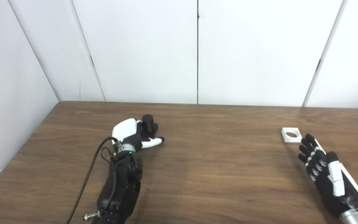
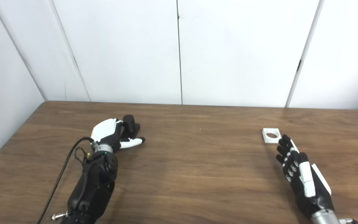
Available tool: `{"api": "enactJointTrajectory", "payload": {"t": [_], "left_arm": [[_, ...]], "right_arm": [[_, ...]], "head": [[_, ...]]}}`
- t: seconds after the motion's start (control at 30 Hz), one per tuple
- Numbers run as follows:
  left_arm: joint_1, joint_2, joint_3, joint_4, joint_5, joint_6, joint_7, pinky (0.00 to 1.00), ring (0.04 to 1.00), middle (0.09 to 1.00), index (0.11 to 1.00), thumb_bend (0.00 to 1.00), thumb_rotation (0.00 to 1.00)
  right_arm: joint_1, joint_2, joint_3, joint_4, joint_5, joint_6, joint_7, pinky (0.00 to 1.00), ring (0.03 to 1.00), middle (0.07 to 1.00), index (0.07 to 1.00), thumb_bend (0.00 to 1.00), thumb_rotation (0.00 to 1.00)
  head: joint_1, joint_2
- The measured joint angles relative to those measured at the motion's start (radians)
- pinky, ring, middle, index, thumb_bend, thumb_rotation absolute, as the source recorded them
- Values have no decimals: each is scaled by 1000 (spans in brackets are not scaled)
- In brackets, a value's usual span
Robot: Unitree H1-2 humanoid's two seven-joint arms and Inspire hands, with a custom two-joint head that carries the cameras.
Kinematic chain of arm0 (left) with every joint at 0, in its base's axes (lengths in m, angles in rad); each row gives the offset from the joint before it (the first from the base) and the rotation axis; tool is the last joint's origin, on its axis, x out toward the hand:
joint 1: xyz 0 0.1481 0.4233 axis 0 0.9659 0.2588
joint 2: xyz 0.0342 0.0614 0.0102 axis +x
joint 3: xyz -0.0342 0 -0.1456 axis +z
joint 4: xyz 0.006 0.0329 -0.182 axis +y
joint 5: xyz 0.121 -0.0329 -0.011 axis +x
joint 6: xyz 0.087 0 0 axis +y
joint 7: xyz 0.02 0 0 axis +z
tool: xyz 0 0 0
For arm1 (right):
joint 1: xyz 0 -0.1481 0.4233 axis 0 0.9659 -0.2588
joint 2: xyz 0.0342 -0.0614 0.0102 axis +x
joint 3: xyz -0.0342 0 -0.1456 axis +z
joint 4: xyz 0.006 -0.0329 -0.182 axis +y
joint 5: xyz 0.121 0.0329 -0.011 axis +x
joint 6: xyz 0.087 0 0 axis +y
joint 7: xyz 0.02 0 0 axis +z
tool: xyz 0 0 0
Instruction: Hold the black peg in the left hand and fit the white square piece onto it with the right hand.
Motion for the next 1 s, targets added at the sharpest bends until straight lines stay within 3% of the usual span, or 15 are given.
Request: {"api": "enactJointTrajectory", "payload": {"t": [0.37, 0.73, 0.87, 1.0], "left_arm": [[-9, 0, 3, 17, 5, -3, 3, 965, 1000, 982, 818, 746, 588], [-11, 1, -4, 24, 5, -3, 11, 953, 1000, 970, 808, 645, 555], [-12, 2, -5, 24, 5, -3, 11, 953, 1000, 967, 787, 609, 499], [-15, 2, -3, 24, -13, -4, 29, 952, 1000, 957, 719, 582, 369]], "right_arm": [[-2, -4, -1, 5, 4, -1, 13, 1000, 1000, 1000, 1000, 616, 1000], [-4, -14, -6, 11, 4, -6, 14, 1000, 1000, 1000, 1000, 632, 1000], [-4, -14, -7, 11, 6, -6, 14, 1000, 1000, 1000, 1000, 628, 1000], [-3, -15, -9, 10, 20, -6, 14, 1000, 1000, 1000, 1000, 628, 1000]], "head": [[6, 0], [5, 0], [5, 0], [2, 3]]}}
